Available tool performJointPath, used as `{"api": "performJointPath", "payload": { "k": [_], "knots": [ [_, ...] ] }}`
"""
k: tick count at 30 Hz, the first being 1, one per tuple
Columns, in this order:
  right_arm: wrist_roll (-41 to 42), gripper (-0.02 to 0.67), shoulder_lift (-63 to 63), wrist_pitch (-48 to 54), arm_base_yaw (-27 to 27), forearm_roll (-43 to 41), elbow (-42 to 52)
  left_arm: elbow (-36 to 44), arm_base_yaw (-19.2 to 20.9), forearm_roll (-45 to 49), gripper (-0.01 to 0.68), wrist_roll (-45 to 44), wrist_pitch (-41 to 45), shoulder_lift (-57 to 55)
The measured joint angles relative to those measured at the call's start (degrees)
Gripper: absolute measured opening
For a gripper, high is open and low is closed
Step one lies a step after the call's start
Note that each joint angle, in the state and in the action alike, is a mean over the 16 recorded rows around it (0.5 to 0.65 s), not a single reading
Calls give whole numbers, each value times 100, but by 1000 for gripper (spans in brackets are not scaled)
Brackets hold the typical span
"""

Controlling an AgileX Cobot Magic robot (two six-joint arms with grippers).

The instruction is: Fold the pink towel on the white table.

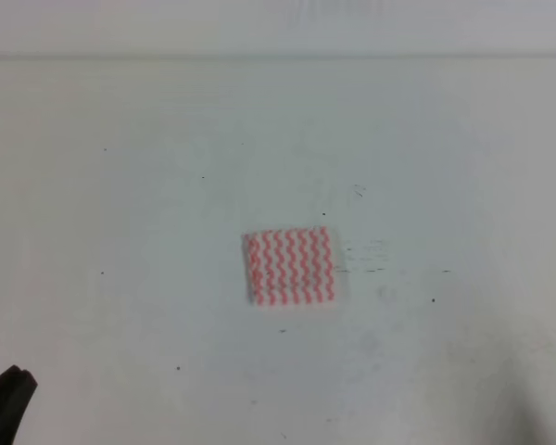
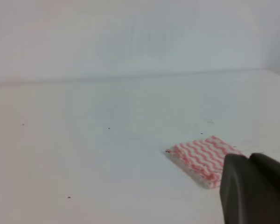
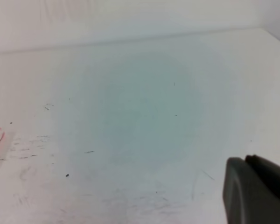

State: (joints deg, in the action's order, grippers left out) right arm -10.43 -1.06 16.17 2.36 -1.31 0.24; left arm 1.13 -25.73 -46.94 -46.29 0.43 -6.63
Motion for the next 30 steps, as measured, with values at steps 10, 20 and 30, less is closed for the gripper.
{"api": "performJointPath", "payload": {
  "k": [10,20,30],
  "knots": [
    [0,-18,5,0,-1,0,0,0,621,2278,-5,2005,119,167],
    [0,-18,5,0,-1,0,0,-15,1468,4216,-5,3911,886,650],
    [0,-18,5,-9,-1,0,0,1,1591,4325,-4,3973,1514,813]
  ]
}}
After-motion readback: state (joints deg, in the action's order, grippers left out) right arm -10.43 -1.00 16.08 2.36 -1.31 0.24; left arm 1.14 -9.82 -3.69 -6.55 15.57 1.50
